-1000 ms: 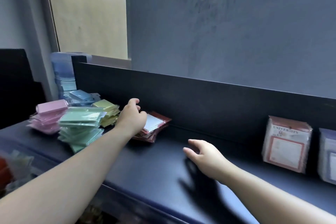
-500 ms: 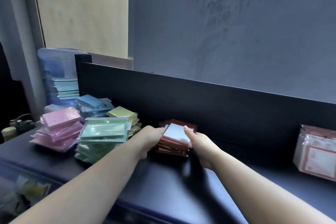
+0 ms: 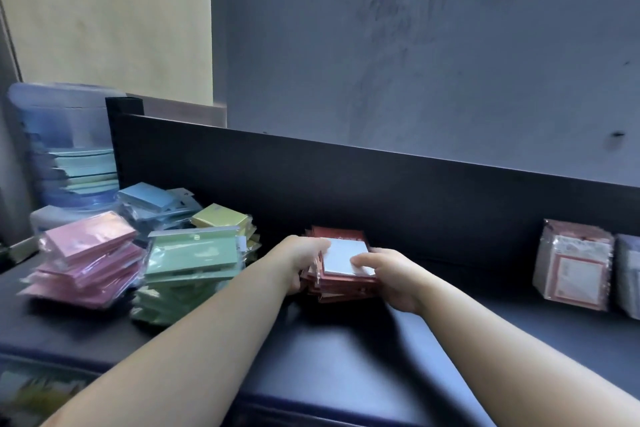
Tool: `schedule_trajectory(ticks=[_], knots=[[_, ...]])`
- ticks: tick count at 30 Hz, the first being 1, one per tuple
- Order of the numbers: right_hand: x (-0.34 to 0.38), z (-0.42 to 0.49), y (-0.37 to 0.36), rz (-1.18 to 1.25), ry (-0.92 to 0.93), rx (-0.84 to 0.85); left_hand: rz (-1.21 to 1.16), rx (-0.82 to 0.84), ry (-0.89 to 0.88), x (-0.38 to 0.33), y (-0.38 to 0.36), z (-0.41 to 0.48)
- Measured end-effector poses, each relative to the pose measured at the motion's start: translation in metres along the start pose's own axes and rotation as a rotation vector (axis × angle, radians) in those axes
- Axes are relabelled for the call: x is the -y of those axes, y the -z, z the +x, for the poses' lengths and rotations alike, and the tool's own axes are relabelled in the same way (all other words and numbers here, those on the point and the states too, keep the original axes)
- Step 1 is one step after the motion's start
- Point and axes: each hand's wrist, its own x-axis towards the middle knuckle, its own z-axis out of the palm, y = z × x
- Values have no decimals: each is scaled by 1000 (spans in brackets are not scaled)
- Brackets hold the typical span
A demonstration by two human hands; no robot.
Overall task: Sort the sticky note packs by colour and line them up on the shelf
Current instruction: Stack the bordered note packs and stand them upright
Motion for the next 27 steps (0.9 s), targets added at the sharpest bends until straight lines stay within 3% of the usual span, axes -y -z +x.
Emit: schedule_trajectory(ticks=[5, 10, 19, 22, 27], knots=[[-7, -15, 25, 18, 65, 141, 4, 62, 19, 5, -15, 1], [-11, -27, 62, 18, 117, 198, 126, 210, -249, 7, -45, -2], [-18, -50, 122, -133, 461, -110, 105, 335, -569, 9, -119, 2], [-23, -52, 134, -161, 494, -69, 134, 327, -553, 12, -140, 10], [-36, -46, 143, -81, 454, -90, -74, 216, -455, 23, -158, 23]])
